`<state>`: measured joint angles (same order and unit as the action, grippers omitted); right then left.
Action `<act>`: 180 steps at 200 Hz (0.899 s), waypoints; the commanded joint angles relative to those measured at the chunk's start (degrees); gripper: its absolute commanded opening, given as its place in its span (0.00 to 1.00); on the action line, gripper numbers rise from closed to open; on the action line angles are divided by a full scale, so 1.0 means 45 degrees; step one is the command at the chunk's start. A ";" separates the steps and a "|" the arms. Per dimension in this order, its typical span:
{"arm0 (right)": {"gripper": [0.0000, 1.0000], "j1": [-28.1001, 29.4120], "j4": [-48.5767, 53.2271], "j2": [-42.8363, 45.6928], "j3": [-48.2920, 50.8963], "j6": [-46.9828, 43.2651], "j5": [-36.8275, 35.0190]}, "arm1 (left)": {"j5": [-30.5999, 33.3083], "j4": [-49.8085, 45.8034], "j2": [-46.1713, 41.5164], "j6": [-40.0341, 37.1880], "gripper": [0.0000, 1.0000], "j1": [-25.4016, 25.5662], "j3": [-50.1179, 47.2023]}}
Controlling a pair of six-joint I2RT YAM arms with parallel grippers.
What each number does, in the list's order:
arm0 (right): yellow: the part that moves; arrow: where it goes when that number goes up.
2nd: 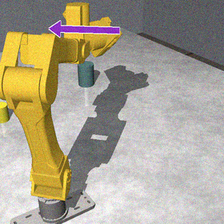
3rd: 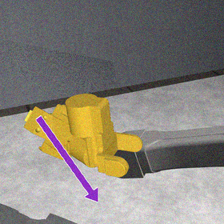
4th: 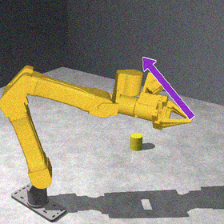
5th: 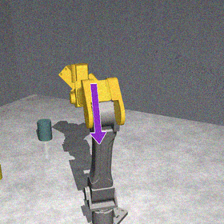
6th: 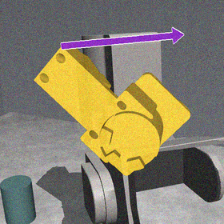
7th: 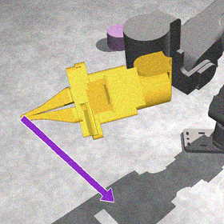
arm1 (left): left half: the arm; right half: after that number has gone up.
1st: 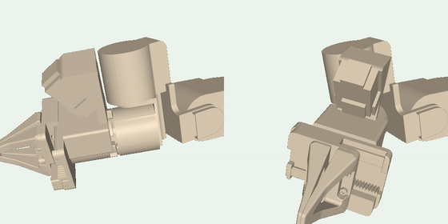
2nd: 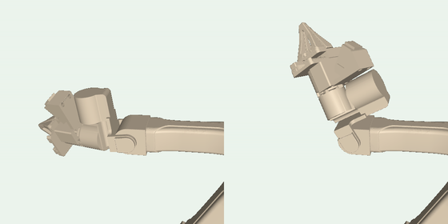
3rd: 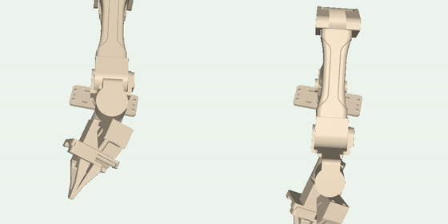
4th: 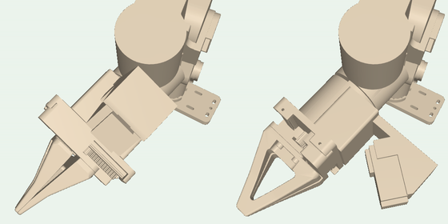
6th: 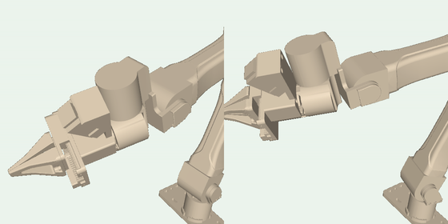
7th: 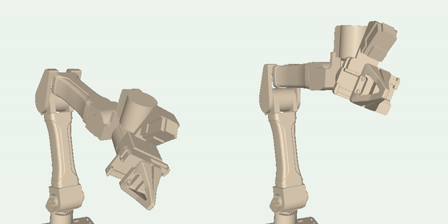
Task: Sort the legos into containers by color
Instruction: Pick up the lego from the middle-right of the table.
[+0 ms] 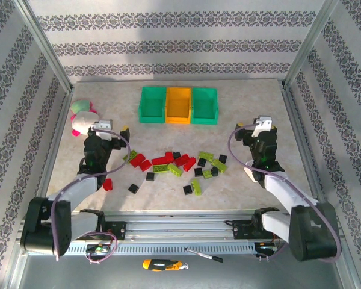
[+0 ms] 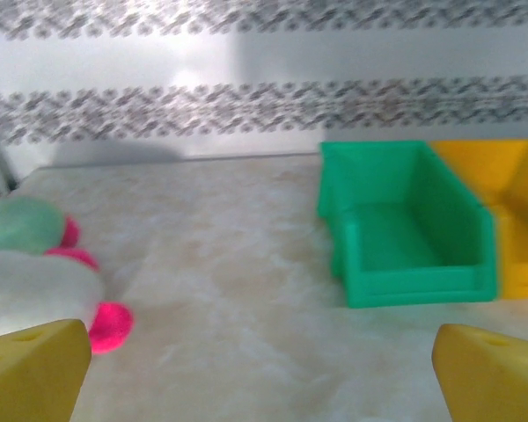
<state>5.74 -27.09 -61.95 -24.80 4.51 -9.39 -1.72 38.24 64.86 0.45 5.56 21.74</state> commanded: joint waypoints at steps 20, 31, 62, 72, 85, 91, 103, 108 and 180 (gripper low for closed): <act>0.98 0.1263 0.5930 0.1263 -0.1830 0.1125 -0.0067 | -0.1275 -0.3947 -0.1621 -0.0323 0.99 0.2704 0.1385; 0.98 0.1876 0.6960 0.1406 -0.2287 0.1299 -0.0369 | -0.1590 -0.4742 -0.1790 -0.0620 0.99 0.3615 0.1741; 0.98 0.3649 0.9364 0.1462 -0.3294 0.2227 -0.1623 | -0.2349 -0.5183 -0.2053 -0.0672 0.99 0.5350 0.2062; 0.98 0.3868 1.0209 0.1269 -0.3594 0.2915 -0.1601 | -0.2563 -0.5070 -0.2048 -0.0680 0.99 0.5758 0.2056; 0.98 0.4006 1.1106 0.0903 -0.3830 0.3853 -0.1369 | -0.2781 -0.4769 -0.1913 -0.0757 0.99 0.6248 0.2009; 0.98 0.4037 1.1436 0.0681 -0.3900 0.4292 -0.1242 | -0.2872 -0.4554 -0.1802 -0.0831 0.99 0.6465 0.1958; 0.98 0.4033 1.1879 0.0197 -0.4013 0.5071 -0.0874 | -0.3073 -0.4103 -0.1545 -0.0948 0.99 0.6851 0.1868; 0.98 0.4037 1.2043 -0.0034 -0.4072 0.5290 -0.0758 | -0.3157 -0.3939 -0.1447 -0.0959 0.99 0.6972 0.1846; 0.94 0.4041 1.2035 -0.3428 -0.5036 0.6435 -0.0265 | -0.3945 -0.3199 -0.0288 -0.1534 0.99 0.8075 0.1969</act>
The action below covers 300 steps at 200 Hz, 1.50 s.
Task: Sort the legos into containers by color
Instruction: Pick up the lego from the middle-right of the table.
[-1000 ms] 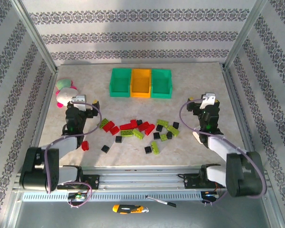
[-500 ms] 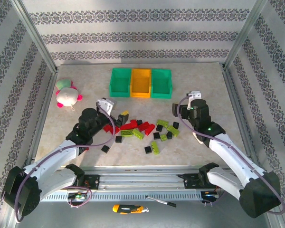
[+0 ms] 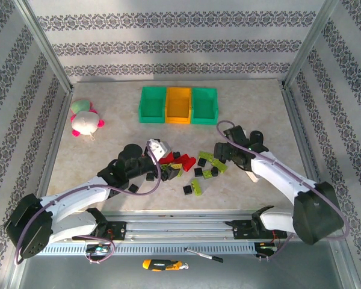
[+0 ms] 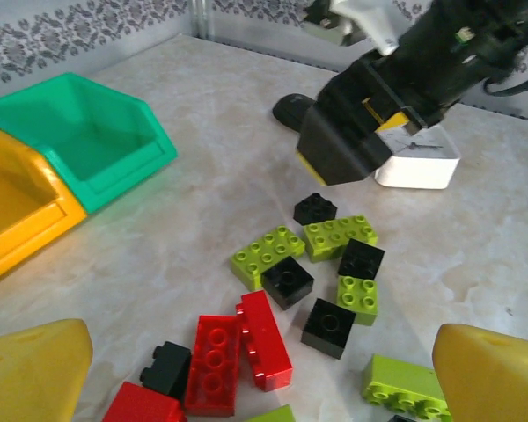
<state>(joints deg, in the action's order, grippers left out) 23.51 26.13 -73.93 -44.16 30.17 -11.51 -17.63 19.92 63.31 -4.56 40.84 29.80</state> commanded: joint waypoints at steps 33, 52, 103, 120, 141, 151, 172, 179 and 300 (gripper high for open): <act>0.87 0.0071 0.0150 -0.2288 -0.1351 0.0988 0.0216 | -0.0197 0.0909 -0.0025 -0.0509 0.99 0.0278 0.0005; 0.79 0.0051 0.0137 -0.2944 -0.1601 0.1235 0.0311 | -0.0077 0.0894 -0.0122 -0.0525 0.99 0.0280 -0.0099; 0.61 -0.0136 -0.0618 -0.3923 -0.1514 0.1815 0.0800 | 0.0075 0.0934 -0.0372 -0.0530 0.99 0.0300 -0.0391; 0.55 -0.0155 -0.0747 -0.4161 -0.1514 0.1879 0.0856 | 0.0076 0.1000 -0.0371 -0.0530 0.99 0.0300 -0.0439; 0.52 -0.0168 -0.0853 -0.4510 -0.1534 0.1977 0.0887 | 0.0051 0.1110 -0.0307 -0.0527 0.99 0.0309 -0.0497; 0.51 -0.0190 -0.0864 -0.4614 -0.1534 0.2005 0.0909 | 0.0048 0.1127 -0.0300 -0.0511 0.99 0.0320 -0.0490; 0.43 -0.0185 -0.0915 -0.4700 -0.1480 0.2058 0.0957 | -0.0006 0.1175 -0.0319 -0.0472 0.99 0.0319 -0.0519; 0.40 -0.0183 -0.0906 -0.4653 -0.1475 0.2082 0.0969 | 0.0009 0.1186 -0.0355 -0.0472 0.99 0.0319 -0.0537; 0.29 0.0353 -0.1335 -0.3192 -0.3787 0.0552 -0.0307 | 0.1808 0.2060 0.0134 0.0681 0.99 0.0320 -0.0579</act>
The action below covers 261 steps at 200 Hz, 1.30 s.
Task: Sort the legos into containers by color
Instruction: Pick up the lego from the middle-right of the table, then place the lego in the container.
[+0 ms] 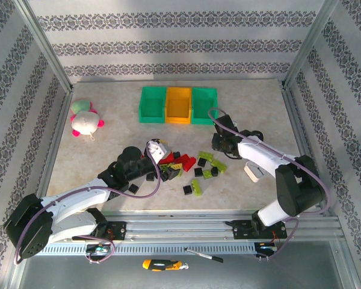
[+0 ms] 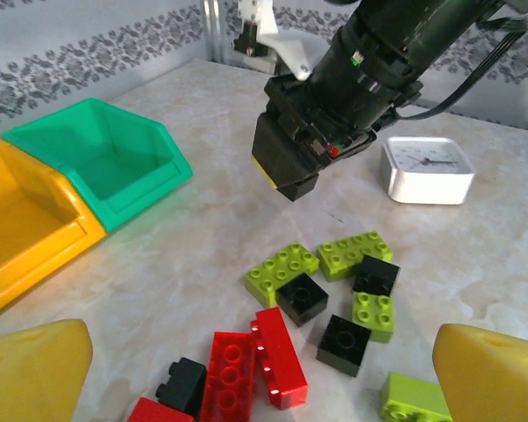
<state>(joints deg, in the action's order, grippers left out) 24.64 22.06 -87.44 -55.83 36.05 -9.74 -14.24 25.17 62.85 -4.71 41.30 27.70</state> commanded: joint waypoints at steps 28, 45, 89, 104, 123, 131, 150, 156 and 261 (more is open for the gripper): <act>0.29 0.0051 -0.0859 -0.1506 -0.2901 -0.1177 -0.0929 | 0.1916 0.1673 0.0650 0.1412 0.99 0.0217 -0.0141; 0.29 -0.0060 -0.1008 -0.2584 -0.4109 -0.1252 -0.0927 | 0.2131 0.1956 0.0953 0.1751 0.99 0.0218 -0.0044; 0.29 -0.0347 -0.1002 -0.5462 -0.7225 -0.1645 -0.0843 | 0.2585 0.2267 0.1196 0.2099 0.99 0.0217 -0.0024; 0.29 -0.0415 -0.0898 -0.6211 -0.8057 -0.1956 -0.0832 | 0.2673 0.2054 0.1103 0.2044 0.99 0.0222 -0.0043; 0.29 -0.0486 -0.0763 -0.6913 -0.8810 -0.2205 -0.0842 | 0.2713 0.1711 0.0877 0.1981 0.99 0.0219 -0.0116; 0.29 -0.0524 -0.0700 -0.7131 -0.8992 -0.2231 -0.0834 | 0.2745 0.1600 0.0778 0.1937 0.99 0.0217 -0.0147; 0.30 -0.0613 -0.0712 -0.7516 -0.9276 -0.2277 -0.0776 | 0.2802 0.1390 0.0655 0.1790 0.99 0.0217 -0.0161; 0.30 -0.0631 -0.0704 -0.7615 -0.9360 -0.2327 -0.0762 | 0.2834 0.1353 0.0624 0.1739 0.99 0.0217 -0.0166; 0.38 -0.0847 -0.0470 -0.8540 -1.0156 -0.2523 -0.0395 | 0.2747 0.1474 0.0731 0.1574 0.99 0.0232 0.0028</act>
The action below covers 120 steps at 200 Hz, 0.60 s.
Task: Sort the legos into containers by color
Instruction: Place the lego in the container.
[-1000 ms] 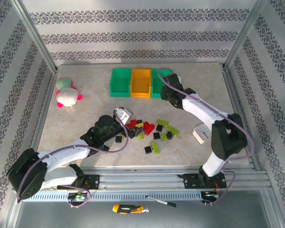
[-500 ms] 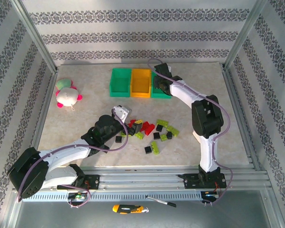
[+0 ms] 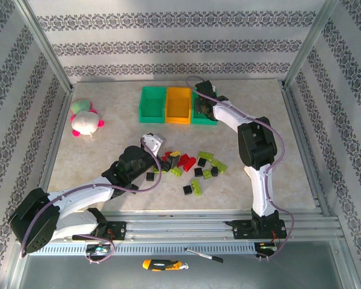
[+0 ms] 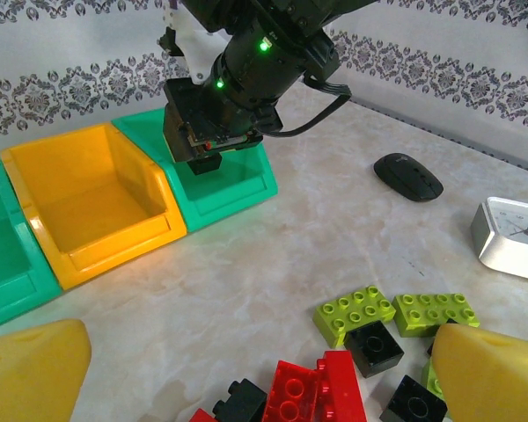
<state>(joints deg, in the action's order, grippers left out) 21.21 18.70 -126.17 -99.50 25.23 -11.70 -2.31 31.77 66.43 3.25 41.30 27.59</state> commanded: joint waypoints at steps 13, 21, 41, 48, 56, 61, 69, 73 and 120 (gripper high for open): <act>0.44 -0.0085 0.0277 0.0291 -0.0369 -0.0109 0.0059 | 0.0165 -0.0038 -0.0079 -0.0193 0.99 0.0217 0.0067; 0.46 -0.0060 0.0269 0.0471 -0.0284 -0.0138 0.0079 | 0.0248 -0.0078 -0.0131 -0.0187 0.99 0.0217 0.0090; 0.49 -0.0004 0.0221 0.1070 0.0025 -0.0177 0.0045 | 0.0659 -0.0292 -0.0301 0.0030 0.99 0.0217 0.0132; 0.51 0.0045 0.0186 0.1319 0.0185 -0.0166 0.0043 | 0.0905 -0.0451 -0.0363 0.0108 0.99 0.0217 0.0163; 0.53 0.0070 0.0081 0.1637 0.0432 -0.0180 0.0025 | 0.1277 -0.0733 -0.0474 0.0305 0.99 0.0217 0.0218; 0.55 0.0108 0.0013 0.1860 0.0607 -0.0188 0.0003 | 0.1577 -0.0991 -0.0543 0.0466 0.99 0.0217 0.0295; 0.57 0.0180 -0.0104 0.2238 0.0939 -0.0214 -0.0020 | 0.2042 -0.1482 -0.0669 0.0800 0.99 0.0217 0.0397; 0.59 0.0233 -0.0158 0.2438 0.1106 -0.0255 -0.0024 | 0.2274 -0.1682 -0.0706 0.0944 0.99 0.0207 0.0492; 0.77 0.1058 -0.1440 0.5360 0.4512 -0.1095 -0.0097 | 0.5558 -0.6227 -0.1228 0.3657 0.99 0.0161 0.1783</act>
<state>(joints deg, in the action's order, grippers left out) 23.55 15.94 -108.86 -86.67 23.35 -11.53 12.12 17.39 62.54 10.68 41.30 31.53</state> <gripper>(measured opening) 0.744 0.992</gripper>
